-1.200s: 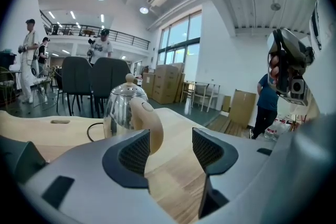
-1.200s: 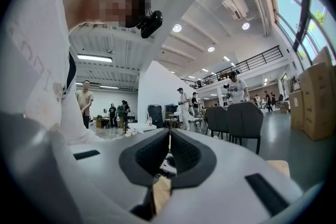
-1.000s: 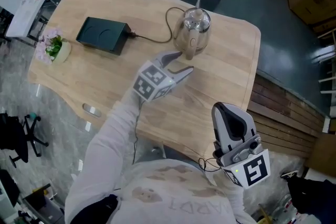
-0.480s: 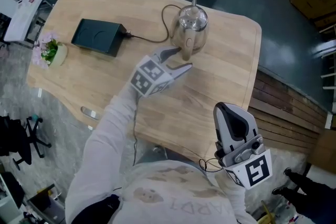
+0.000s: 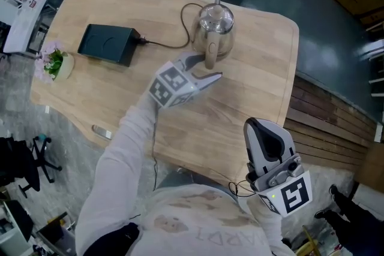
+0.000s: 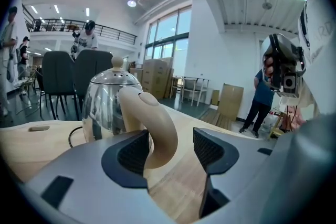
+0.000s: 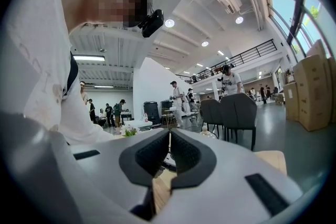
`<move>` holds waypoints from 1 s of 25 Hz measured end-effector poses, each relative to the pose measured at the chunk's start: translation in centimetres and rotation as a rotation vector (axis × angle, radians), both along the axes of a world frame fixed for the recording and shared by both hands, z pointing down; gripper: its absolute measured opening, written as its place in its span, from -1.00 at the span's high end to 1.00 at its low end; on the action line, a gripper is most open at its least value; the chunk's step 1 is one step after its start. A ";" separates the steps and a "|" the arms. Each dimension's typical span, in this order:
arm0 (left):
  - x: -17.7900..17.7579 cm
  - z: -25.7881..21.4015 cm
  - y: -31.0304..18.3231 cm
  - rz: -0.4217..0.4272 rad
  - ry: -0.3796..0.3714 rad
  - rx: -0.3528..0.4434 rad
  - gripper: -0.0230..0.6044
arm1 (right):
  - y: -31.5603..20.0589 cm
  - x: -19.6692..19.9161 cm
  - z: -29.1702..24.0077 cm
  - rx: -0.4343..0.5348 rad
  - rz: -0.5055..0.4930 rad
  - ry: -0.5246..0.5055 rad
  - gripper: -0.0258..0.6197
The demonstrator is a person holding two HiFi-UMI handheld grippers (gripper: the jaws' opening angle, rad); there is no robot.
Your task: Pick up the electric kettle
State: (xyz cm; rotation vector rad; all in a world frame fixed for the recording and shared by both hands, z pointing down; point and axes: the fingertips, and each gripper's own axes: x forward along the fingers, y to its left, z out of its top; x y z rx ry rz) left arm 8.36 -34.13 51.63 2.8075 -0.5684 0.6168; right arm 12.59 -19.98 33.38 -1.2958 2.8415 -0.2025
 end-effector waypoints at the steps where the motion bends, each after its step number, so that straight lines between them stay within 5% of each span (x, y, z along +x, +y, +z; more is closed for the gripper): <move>1: 0.2 0.0 0.0 0.008 0.003 0.001 0.15 | 0.0 0.1 0.1 -0.001 0.001 0.000 0.86; 14: 1.9 0.4 -0.5 0.102 0.027 -0.007 0.15 | -0.8 1.0 0.8 -0.017 0.018 -0.003 0.86; 25: 2.8 -0.1 -0.8 0.145 0.119 0.031 0.15 | -1.4 0.7 0.6 -0.015 0.013 0.013 0.86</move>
